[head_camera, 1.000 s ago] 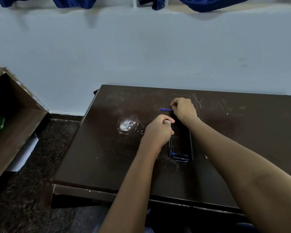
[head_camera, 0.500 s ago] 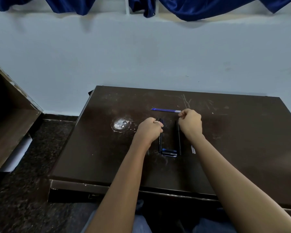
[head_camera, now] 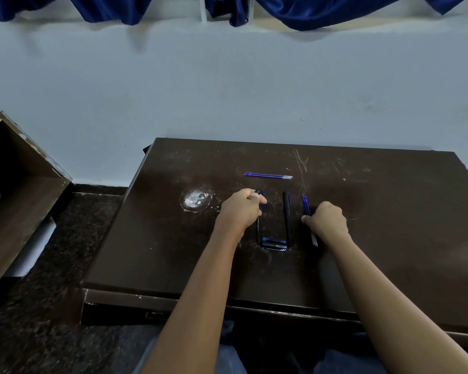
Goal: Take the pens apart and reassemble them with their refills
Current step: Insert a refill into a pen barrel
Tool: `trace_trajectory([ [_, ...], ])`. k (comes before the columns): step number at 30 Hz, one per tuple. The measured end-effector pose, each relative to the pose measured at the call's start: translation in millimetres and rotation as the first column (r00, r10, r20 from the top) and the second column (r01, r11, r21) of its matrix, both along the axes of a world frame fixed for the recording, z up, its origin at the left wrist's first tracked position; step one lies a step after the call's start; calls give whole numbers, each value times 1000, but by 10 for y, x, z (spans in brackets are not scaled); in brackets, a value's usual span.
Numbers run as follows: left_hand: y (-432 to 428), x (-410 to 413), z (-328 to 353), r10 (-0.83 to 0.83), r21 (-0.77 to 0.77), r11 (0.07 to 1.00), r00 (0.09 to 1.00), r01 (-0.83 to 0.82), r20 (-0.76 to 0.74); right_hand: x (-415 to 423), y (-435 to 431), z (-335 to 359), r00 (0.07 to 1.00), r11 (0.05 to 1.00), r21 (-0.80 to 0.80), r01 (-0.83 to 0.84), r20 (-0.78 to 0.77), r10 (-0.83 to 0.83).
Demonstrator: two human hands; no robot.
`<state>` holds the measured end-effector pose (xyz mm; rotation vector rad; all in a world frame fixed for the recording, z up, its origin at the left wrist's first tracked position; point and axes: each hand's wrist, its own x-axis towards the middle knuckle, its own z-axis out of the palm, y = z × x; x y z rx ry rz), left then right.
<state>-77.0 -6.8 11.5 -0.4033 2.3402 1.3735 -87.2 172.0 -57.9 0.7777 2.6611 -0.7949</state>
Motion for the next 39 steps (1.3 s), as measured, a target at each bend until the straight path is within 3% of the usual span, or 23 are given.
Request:
trace_trajectory([
  [10,-13,29,30,2,9,1000,1000,-2,18,-33,55,133,998,991,-118,58,0,-58],
  [14,-17,30,55,-14,11,1000,1000,14,19,-141,-40,418,979,973,-230,23,-190,-69],
  [17,-21,39,75,-26,6,1000,1000,26,13,-129,-160,594,901,888,-458,-36,-399,-169],
  [20,-21,45,94,-38,7,999,999,37,22,14,-299,667,810,835,-540,-108,-535,-241],
  [22,-13,48,98,-48,4,999,998,48,26,93,-374,674,762,782,-607,-141,-571,-305],
  [25,-20,45,97,-73,-10,997,997,73,17,109,-449,672,761,718,-672,-179,-557,-331],
  [33,-25,14,26,-163,18,986,986,164,-41,69,-530,611,839,780,-559,-280,-538,-84],
  [37,-41,-3,-54,-104,51,993,992,108,-76,68,-556,561,879,789,-521,-325,-474,49],
  [39,-59,-19,-74,-61,55,996,992,67,-108,48,-556,549,894,835,-429,-344,-423,152],
])
